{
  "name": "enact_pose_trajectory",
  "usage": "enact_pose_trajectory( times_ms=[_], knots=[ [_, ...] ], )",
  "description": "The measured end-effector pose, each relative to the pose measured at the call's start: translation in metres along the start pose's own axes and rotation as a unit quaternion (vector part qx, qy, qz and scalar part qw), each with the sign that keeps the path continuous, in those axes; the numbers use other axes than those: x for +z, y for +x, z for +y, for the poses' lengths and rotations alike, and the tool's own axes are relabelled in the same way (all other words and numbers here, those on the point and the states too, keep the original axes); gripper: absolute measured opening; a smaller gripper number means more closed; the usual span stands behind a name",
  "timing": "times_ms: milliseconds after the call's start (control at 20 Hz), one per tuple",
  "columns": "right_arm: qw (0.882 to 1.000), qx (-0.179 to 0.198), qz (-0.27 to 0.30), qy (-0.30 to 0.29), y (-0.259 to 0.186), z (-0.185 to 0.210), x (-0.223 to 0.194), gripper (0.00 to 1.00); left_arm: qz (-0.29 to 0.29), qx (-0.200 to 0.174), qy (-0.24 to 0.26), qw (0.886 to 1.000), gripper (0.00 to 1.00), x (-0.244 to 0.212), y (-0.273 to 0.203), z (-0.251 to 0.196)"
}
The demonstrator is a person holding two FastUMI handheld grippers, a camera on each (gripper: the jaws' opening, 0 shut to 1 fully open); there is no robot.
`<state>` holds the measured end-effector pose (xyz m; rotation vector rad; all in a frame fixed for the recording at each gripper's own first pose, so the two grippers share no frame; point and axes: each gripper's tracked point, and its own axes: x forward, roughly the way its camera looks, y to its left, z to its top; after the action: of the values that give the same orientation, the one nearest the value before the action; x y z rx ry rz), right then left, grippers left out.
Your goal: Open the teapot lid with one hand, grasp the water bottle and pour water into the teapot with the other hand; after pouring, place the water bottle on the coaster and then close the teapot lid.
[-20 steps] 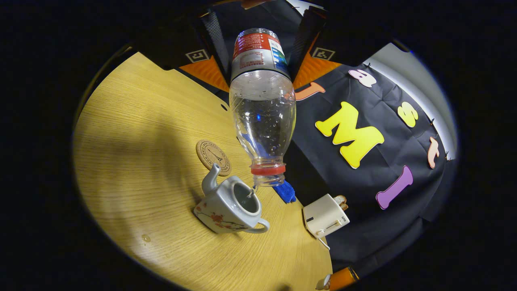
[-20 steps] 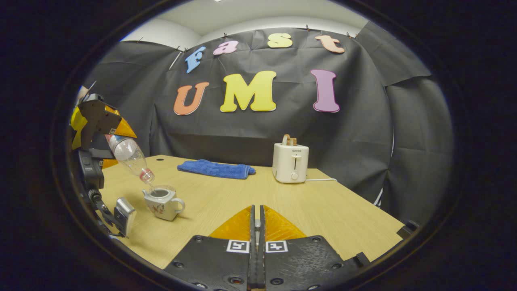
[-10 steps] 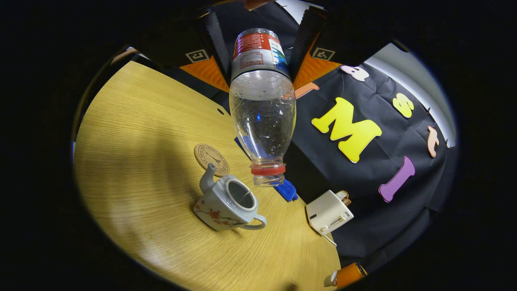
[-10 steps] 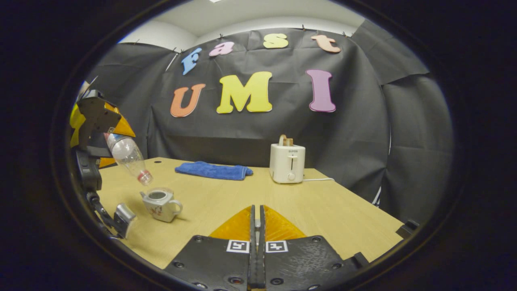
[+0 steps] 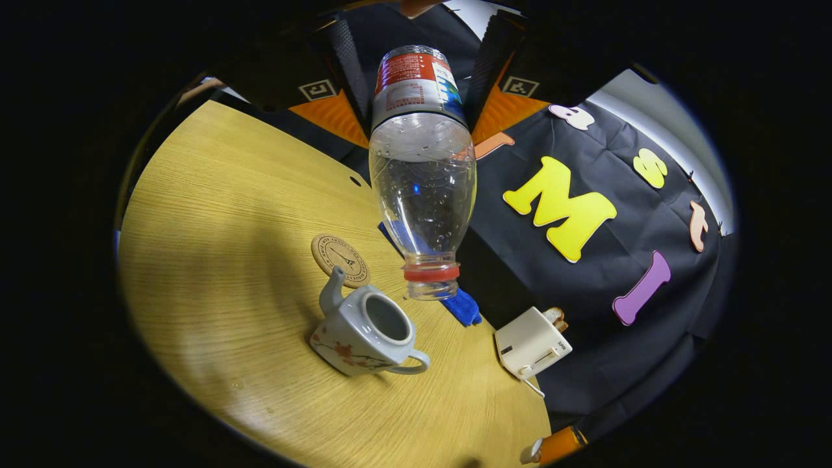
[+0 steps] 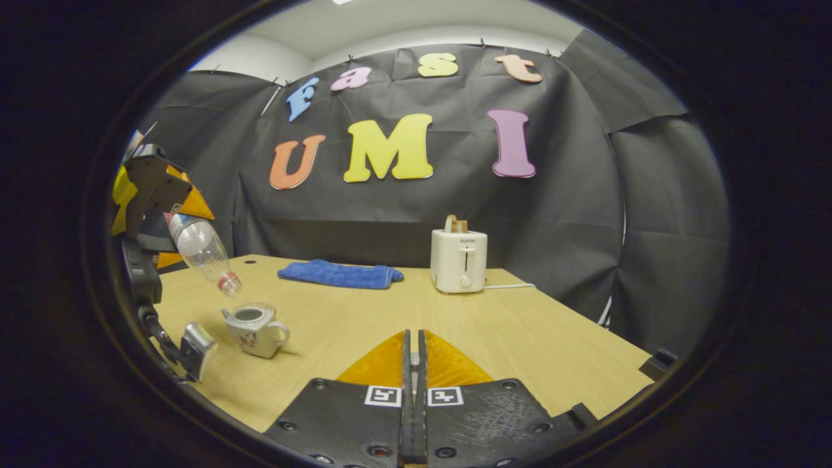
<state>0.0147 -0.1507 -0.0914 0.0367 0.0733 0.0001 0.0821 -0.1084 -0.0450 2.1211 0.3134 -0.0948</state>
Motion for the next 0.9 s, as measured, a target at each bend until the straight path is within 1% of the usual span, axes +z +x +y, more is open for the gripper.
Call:
enact_pose_trajectory(
  times_ms=[50,150,250,350,450,550,650,700,750,900],
  knots=[
    [1.0,-0.002,0.0,-0.002,0.0,0.0,-0.001,0.0,-0.007,0.001,-0.02,1.0,0.76,0.001,0.003,-0.002],
    [1.0,0.0,-0.002,-0.003,-0.001,0.003,0.0,0.0,-0.025,-0.016,-0.082,0.996,0.76,0.002,0.008,-0.013],
    [1.0,-0.001,-0.003,-0.007,-0.002,0.003,0.0,0.0,-0.041,-0.03,-0.158,0.986,0.76,0.003,0.015,-0.025],
    [1.0,-0.004,-0.005,-0.007,-0.002,0.002,0.0,0.0,-0.05,-0.036,-0.233,0.971,0.76,0.001,0.023,-0.028],
    [1.0,-0.005,-0.004,-0.007,-0.001,0.003,-0.001,0.0,-0.055,-0.032,-0.317,0.946,0.77,-0.005,0.029,-0.029],
    [1.0,-0.006,0.0,-0.009,0.0,0.004,-0.005,0.0,-0.06,-0.021,-0.392,0.918,0.76,-0.01,0.035,-0.024],
    [1.0,-0.007,0.001,-0.013,0.0,0.006,-0.007,0.0,-0.073,-0.004,-0.465,0.882,0.76,-0.013,0.042,-0.015],
    [1.0,-0.007,-0.001,-0.014,0.0,0.007,-0.006,0.0,-0.075,0.002,-0.502,0.861,0.76,-0.014,0.044,-0.013],
    [1.0,-0.008,-0.003,-0.014,-0.001,0.007,-0.005,0.0,-0.083,0.012,-0.539,0.838,0.77,-0.015,0.045,-0.009],
    [1.0,-0.008,-0.003,-0.017,-0.001,0.01,-0.005,0.0,-0.117,0.025,-0.635,0.763,0.76,-0.007,0.049,0.002]
  ],
)
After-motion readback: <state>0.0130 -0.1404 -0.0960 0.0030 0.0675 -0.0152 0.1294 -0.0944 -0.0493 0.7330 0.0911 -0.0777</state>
